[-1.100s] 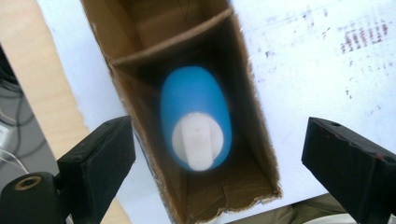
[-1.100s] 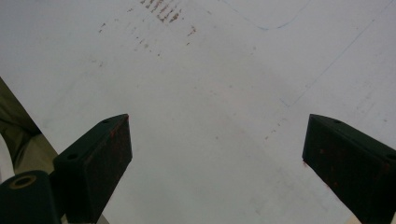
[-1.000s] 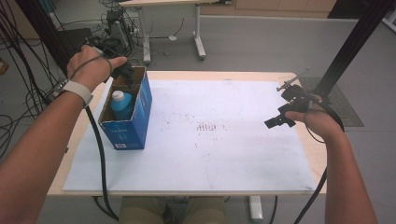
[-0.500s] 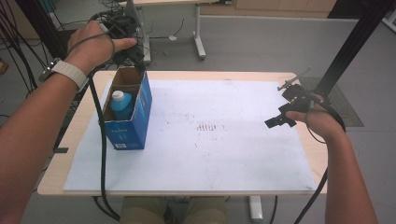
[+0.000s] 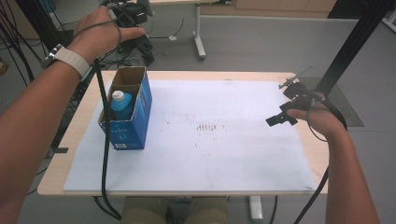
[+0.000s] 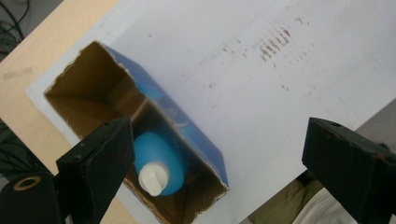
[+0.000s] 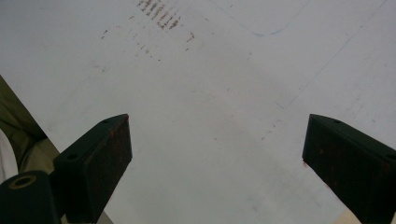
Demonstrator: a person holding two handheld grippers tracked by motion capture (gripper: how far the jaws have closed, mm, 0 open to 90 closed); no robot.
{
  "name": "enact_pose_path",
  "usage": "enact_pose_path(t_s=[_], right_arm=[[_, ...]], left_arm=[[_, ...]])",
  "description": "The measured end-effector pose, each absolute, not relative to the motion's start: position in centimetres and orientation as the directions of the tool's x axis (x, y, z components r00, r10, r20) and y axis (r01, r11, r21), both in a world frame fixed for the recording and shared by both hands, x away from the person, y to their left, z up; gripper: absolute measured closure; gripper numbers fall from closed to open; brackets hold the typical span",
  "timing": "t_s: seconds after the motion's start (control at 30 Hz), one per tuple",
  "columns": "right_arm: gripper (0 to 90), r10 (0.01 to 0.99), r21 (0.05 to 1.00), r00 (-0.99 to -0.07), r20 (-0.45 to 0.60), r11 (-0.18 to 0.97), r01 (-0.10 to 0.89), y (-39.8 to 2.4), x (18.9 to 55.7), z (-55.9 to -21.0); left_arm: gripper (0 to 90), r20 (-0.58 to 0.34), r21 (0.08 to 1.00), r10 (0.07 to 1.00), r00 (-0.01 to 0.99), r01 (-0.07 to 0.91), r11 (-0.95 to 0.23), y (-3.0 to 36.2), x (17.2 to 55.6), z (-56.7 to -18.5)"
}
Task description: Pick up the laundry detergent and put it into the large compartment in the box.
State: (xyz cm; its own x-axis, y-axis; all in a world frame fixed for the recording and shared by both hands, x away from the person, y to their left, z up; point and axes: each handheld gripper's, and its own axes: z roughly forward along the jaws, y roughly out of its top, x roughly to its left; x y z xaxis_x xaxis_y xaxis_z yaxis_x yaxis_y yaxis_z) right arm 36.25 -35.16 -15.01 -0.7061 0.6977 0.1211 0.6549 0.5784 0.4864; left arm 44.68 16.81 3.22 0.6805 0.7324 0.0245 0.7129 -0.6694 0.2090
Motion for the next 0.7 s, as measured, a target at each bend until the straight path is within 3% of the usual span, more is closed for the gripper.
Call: enact_pose_path(t_s=[0.3, 0.7], right_arm=[[7.9, 0.703, 0.487, -0.700, 0.122, 0.572, 0.660, -35.3, 36.1, -15.0], [7.9, 0.706, 0.486, -0.698, 0.122, 0.570, 0.662, -35.2, 35.9, -15.0]], left_arm=[[9.7, 0.026, 0.191, 0.610, 0.792, 0.595, -0.781, 13.8, 45.6, 2.2], [8.6, 0.005, 0.175, 0.492, 0.870, 0.484, -0.857, 11.5, 46.2, 0.3]])
